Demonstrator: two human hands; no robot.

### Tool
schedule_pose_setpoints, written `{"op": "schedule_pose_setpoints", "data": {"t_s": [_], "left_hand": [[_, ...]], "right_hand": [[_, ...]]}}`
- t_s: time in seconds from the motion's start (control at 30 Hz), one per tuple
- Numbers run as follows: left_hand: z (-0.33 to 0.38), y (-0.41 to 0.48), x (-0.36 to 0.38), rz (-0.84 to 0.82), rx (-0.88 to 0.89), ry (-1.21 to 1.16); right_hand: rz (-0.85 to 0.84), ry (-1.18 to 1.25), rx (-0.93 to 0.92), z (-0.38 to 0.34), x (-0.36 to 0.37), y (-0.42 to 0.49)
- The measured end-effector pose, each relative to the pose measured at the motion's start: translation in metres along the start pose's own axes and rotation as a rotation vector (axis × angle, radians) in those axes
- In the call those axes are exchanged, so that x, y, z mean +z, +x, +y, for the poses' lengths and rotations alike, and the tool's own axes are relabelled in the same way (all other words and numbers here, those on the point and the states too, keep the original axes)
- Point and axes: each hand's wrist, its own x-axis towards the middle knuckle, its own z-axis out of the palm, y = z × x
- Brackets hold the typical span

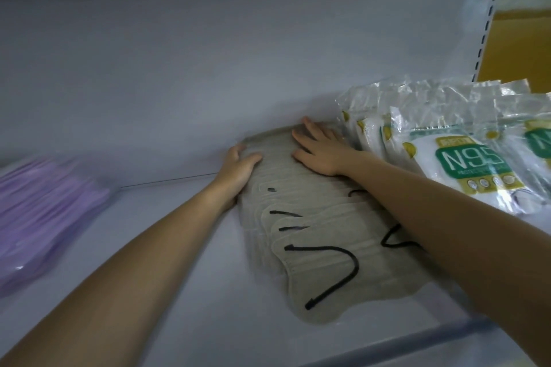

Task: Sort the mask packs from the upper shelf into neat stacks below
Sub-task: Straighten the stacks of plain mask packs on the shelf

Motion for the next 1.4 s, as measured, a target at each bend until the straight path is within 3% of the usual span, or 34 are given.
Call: {"op": "schedule_pose_setpoints", "data": {"t_s": [0.17, 0.33, 0.47, 0.57, 0.63, 0.73, 0.87, 1.1, 1.33, 1.4], "left_hand": [[0.003, -0.002, -0.003, -0.051, -0.002, -0.031], [0.000, -0.003, -0.013, 0.063, -0.059, -0.095], [-0.026, 0.023, -0.015, 0.047, -0.134, 0.029], [-0.017, 0.007, -0.018, 0.045, -0.168, 0.035], [0.005, -0.035, -0.026, 0.002, -0.178, 0.035], [0.028, -0.095, -0.028, -0.111, -0.188, -0.017], [0.027, -0.113, -0.020, -0.284, -0.166, -0.033], [0.025, -0.118, 0.005, -0.236, -0.122, 0.140], [0.023, -0.102, 0.007, -0.139, -0.173, 0.111], [0.025, -0.092, 0.003, -0.094, -0.150, 0.236]], "right_hand": [[0.009, 0.064, 0.017, -0.005, -0.011, -0.009], [-0.046, 0.052, -0.032, -0.019, -0.023, -0.041], [-0.162, -0.024, -0.052, -0.037, -0.012, -0.073], [-0.081, 0.049, -0.040, -0.045, -0.021, -0.089], [-0.036, 0.122, -0.048, -0.045, -0.038, -0.108], [-0.114, 0.137, -0.134, -0.041, -0.054, -0.158], [-0.191, 0.077, -0.113, -0.039, -0.034, -0.205], [-0.149, 0.073, -0.030, -0.044, -0.016, -0.211], [-0.152, 0.062, -0.053, -0.046, -0.018, -0.214], [-0.114, 0.052, -0.047, -0.044, -0.019, -0.213]]}}
